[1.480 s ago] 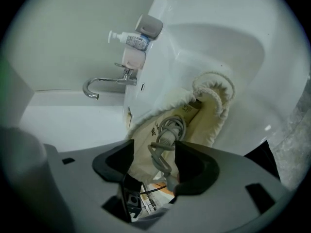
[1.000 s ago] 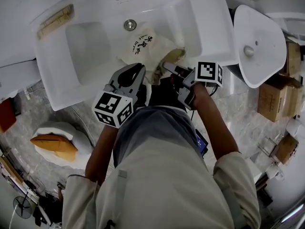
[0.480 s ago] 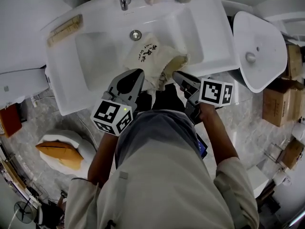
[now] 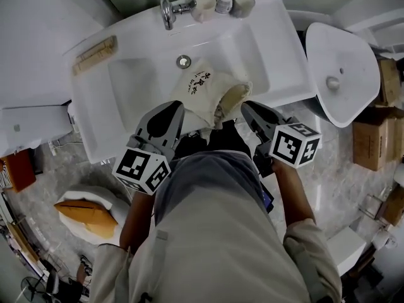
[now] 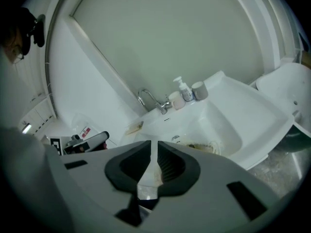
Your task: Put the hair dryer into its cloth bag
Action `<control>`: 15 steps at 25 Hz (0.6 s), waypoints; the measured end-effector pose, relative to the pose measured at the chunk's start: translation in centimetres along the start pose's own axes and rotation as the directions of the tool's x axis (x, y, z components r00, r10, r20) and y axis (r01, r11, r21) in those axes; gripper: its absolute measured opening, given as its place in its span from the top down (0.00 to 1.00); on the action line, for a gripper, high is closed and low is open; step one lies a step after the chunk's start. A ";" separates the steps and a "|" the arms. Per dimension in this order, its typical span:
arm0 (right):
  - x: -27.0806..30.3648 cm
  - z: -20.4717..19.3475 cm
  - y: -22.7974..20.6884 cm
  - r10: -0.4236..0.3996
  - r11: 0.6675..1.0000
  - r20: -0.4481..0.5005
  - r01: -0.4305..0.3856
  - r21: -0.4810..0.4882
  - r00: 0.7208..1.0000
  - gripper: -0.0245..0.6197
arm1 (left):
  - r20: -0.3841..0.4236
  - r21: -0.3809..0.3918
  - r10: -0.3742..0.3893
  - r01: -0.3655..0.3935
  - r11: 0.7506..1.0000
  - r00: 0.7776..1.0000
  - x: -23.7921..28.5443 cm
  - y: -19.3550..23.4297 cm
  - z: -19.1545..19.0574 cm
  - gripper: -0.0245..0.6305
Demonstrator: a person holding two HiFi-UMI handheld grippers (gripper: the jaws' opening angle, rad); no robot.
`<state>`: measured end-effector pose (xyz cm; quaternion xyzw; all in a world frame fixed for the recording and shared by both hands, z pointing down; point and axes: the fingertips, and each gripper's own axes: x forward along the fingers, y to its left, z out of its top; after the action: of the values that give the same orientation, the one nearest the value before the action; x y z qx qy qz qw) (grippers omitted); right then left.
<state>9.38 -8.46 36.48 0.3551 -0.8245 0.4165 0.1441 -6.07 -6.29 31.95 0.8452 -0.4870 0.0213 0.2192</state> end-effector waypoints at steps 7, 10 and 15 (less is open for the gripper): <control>-2.3 1.3 1.5 -0.038 0.983 0.112 0.058 -0.177 0.993 0.90 | 0.024 -0.040 0.038 -0.037 0.999 0.999 -1.5 0.8 0.5 0.94; -3.5 2.3 1.9 -0.038 0.968 0.164 0.077 -0.237 0.986 0.91 | 0.037 -0.041 0.047 -0.046 0.998 0.998 -2.0 0.8 1.3 0.94; -4.9 3.6 3.1 -0.023 0.946 0.223 0.094 -0.310 0.975 0.94 | 0.072 -0.041 0.059 -0.057 0.998 0.996 -2.5 0.7 2.5 0.94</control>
<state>10.89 -7.74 29.85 0.3947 -0.8807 0.2321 0.1214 -8.44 -5.50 29.36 0.8265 -0.5193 -0.0126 0.2170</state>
